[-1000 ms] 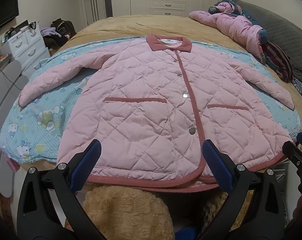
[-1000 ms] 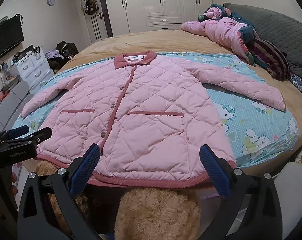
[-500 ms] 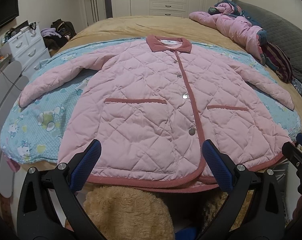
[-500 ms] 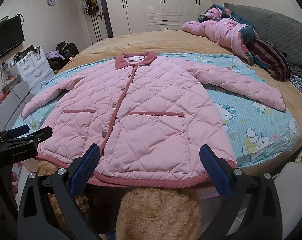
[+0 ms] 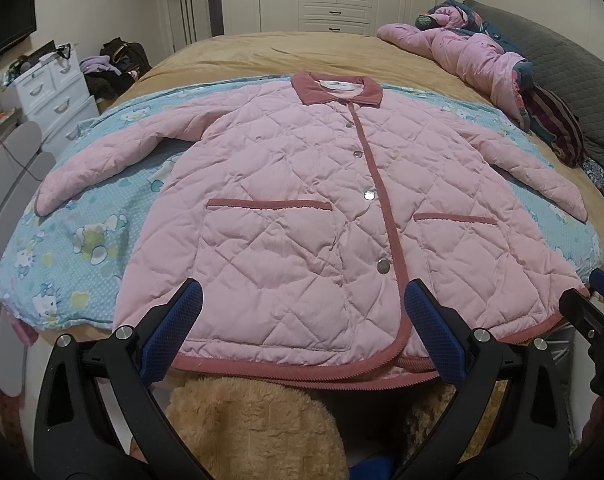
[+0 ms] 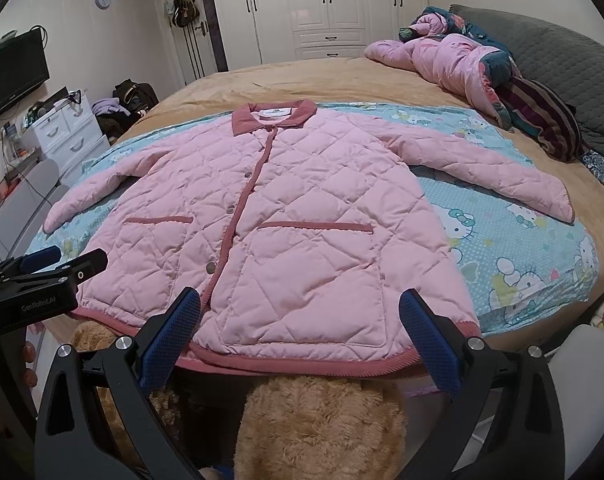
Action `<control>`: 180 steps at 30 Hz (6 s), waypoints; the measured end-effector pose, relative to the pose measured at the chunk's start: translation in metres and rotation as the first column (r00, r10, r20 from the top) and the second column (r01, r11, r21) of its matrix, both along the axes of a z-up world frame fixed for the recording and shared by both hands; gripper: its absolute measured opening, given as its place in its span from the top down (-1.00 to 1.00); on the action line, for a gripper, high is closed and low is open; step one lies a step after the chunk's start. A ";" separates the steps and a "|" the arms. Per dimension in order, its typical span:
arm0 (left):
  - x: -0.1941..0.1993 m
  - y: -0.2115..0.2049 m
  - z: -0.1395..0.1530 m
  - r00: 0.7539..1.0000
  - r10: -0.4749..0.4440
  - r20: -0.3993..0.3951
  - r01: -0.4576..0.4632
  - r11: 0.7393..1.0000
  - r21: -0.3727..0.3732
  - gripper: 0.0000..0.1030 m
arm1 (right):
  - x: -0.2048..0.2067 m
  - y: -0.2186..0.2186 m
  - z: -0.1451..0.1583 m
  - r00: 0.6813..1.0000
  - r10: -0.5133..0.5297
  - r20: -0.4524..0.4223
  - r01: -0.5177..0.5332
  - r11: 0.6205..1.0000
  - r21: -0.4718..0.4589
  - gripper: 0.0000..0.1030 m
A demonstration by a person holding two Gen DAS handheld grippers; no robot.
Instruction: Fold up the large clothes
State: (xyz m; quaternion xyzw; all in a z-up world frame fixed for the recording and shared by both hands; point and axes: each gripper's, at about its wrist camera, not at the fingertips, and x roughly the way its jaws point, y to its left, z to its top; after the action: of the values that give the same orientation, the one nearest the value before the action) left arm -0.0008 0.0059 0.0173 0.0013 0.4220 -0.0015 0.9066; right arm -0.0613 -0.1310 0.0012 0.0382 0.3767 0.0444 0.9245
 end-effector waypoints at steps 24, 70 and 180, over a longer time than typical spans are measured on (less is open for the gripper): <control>0.066 -0.002 0.009 1.000 0.016 -0.008 -0.016 1.000 -0.010 -0.84 | 0.066 0.008 0.010 1.000 0.018 -0.025 -0.018 1.000 0.003 -0.92; 0.272 -0.076 0.000 0.999 -0.039 0.020 0.040 0.997 -0.070 -0.84 | 0.264 -0.200 -0.041 0.897 -0.395 -0.199 0.422 0.899 0.116 -0.92; 0.361 0.097 -0.012 0.989 0.113 -0.092 -0.145 0.794 -0.591 -0.84 | 0.382 0.033 -0.011 0.978 0.170 0.124 -0.208 0.861 0.465 0.64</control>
State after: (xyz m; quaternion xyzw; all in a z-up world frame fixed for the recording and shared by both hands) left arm 0.3606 0.1025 0.0055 -0.3122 0.4225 -0.0721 0.8478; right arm 0.3212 -0.0980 -0.0096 0.2248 0.3194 0.2273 0.8921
